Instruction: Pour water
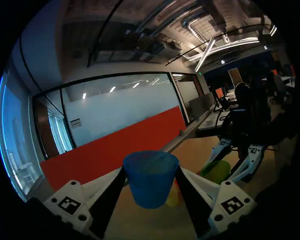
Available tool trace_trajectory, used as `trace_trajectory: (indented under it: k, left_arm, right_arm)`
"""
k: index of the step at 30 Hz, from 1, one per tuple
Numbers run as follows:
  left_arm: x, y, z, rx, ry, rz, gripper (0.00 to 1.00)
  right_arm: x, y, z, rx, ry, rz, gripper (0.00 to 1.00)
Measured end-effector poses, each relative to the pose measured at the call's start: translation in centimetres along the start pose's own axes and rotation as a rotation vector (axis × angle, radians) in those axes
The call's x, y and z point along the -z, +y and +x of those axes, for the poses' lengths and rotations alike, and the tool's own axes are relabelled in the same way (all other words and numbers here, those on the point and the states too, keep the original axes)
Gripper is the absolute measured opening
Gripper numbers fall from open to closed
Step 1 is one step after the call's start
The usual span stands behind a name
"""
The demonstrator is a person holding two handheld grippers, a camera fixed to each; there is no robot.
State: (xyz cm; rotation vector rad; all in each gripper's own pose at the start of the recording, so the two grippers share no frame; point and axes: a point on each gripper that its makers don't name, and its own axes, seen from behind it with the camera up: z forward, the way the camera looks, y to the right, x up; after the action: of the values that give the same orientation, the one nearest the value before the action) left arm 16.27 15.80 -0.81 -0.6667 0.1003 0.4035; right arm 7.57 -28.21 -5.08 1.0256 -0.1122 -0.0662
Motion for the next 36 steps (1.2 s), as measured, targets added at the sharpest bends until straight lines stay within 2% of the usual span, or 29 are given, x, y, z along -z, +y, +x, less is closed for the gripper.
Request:
trace_trajectory:
  k: [17, 27, 36]
  left_arm:
    - [-1.4, -0.2, 1.4, -0.204, -0.022, 0.027, 0.85]
    - [-1.7, 0.0, 2.0, -0.283, -0.025, 0.029, 0.85]
    - [-1.9, 0.7, 2.7, -0.348, -0.022, 0.025, 0.85]
  right_arm:
    - [-0.8, -1.0, -0.3, -0.003, -0.003, 0.029, 0.91]
    - [-1.2, -1.6, -0.5, -0.009, 0.002, 0.049, 0.91]
    - [-1.4, -2.2, -0.6, -0.006, 0.001, 0.063, 0.91]
